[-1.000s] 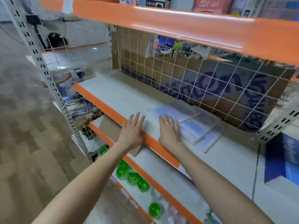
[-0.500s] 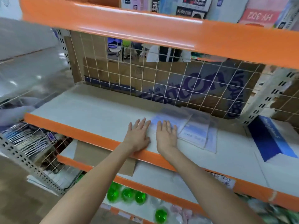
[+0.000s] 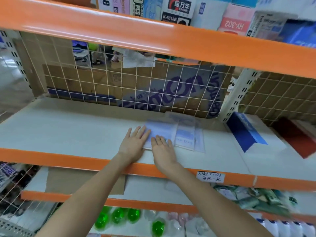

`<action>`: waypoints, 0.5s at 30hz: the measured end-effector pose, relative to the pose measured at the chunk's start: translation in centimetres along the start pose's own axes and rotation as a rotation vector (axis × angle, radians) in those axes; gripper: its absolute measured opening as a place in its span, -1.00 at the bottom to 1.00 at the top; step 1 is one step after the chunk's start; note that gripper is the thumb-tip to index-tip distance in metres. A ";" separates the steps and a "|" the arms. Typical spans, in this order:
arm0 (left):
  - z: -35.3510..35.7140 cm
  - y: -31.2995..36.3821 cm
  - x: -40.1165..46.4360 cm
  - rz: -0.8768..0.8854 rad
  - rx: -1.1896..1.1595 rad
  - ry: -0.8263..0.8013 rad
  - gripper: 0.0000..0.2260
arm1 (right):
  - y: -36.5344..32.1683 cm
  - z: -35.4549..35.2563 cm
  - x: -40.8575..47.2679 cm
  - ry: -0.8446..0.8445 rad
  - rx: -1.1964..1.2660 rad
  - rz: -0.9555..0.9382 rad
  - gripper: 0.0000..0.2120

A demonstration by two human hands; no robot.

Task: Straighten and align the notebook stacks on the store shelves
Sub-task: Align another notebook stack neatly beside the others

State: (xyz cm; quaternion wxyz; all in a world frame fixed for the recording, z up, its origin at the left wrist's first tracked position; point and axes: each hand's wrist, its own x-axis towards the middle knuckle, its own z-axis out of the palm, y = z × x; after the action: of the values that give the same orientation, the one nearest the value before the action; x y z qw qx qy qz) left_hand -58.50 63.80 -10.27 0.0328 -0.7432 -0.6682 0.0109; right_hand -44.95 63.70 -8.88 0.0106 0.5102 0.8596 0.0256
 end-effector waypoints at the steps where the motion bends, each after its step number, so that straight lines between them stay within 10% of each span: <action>1: -0.1 0.3 -0.2 0.014 0.013 -0.006 -0.41 | 0.1 0.0 -0.2 0.002 -0.004 0.005 -0.39; 15: -0.7 4.8 -2.9 0.045 -0.031 0.070 -0.53 | 1.8 -0.1 -2.9 -0.016 -0.043 0.111 -0.38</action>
State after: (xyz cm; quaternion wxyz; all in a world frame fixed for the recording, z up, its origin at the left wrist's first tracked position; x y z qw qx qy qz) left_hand -53.99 60.40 -9.97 0.0442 -0.7584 -0.6498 -0.0246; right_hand -41.97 61.98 -8.74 0.0270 0.5568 0.8292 0.0405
